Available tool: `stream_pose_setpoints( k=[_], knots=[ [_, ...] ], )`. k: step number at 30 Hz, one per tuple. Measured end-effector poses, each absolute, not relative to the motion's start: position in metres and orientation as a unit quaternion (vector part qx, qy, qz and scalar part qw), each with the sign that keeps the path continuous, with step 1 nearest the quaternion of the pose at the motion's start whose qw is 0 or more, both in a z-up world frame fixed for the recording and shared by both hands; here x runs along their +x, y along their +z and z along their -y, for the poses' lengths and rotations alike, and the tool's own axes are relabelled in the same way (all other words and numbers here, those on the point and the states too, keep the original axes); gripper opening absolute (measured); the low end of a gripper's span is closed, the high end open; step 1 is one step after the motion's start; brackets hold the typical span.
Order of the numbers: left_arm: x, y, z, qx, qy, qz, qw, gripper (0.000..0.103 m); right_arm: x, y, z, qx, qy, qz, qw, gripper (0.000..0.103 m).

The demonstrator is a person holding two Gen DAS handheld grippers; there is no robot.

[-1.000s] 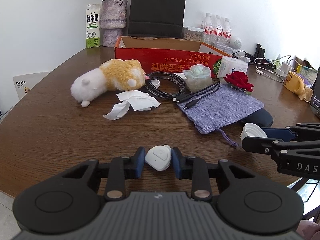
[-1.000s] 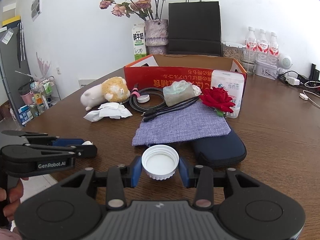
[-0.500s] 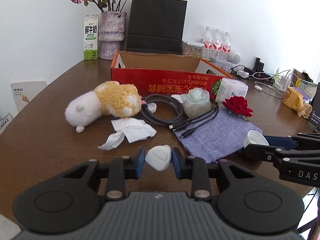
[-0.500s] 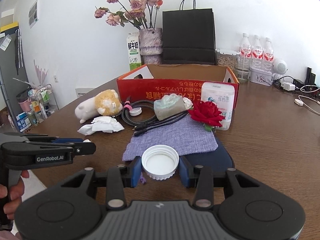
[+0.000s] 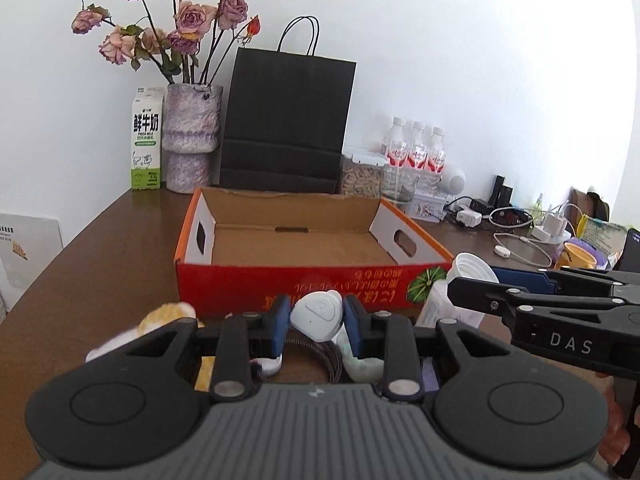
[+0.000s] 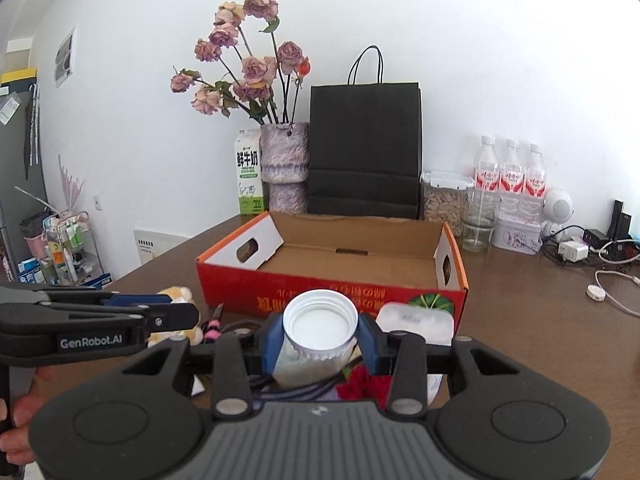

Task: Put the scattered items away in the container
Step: 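Carry both caps over the cardboard box and open both tools to drop them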

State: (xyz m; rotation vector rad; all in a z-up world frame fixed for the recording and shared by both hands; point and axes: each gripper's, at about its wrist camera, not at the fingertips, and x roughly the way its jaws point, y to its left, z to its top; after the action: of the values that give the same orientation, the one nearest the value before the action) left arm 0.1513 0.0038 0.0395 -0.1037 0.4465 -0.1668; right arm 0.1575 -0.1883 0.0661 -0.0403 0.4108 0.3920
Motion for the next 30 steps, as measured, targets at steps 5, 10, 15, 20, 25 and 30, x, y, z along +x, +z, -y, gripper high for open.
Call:
stream_pose_setpoints(
  k=[5, 10, 15, 20, 25, 30],
  knots=[
    [0.192, 0.061, -0.002, -0.053, -0.086, -0.192, 0.976, 0.030, 0.202, 0.089, 0.181, -0.018, 0.193, -0.177, 0.965, 0.039],
    [0.239, 0.077, -0.002, -0.063, -0.074, -0.168, 0.981, 0.030, 0.249, 0.107, 0.172, -0.024, 0.199, -0.166, 0.966, 0.039],
    [0.288, 0.073, -0.009, -0.083, -0.060, -0.184, 0.977, 0.030, 0.299, 0.110, 0.168, -0.015, 0.202, -0.187, 0.961, 0.039],
    [0.328, 0.051, -0.016, -0.102, -0.061, -0.241, 0.963, 0.030, 0.343, 0.090, 0.169, -0.014, 0.186, -0.232, 0.955, 0.039],
    [0.343, 0.023, -0.014, -0.088, -0.049, -0.283, 0.954, 0.030, 0.374, 0.053, 0.170, -0.013, 0.167, -0.302, 0.939, 0.039],
    [0.349, 0.011, -0.014, -0.081, -0.044, -0.304, 0.948, 0.030, 0.377, 0.044, 0.172, -0.014, 0.159, -0.318, 0.935, 0.039]
  ],
)
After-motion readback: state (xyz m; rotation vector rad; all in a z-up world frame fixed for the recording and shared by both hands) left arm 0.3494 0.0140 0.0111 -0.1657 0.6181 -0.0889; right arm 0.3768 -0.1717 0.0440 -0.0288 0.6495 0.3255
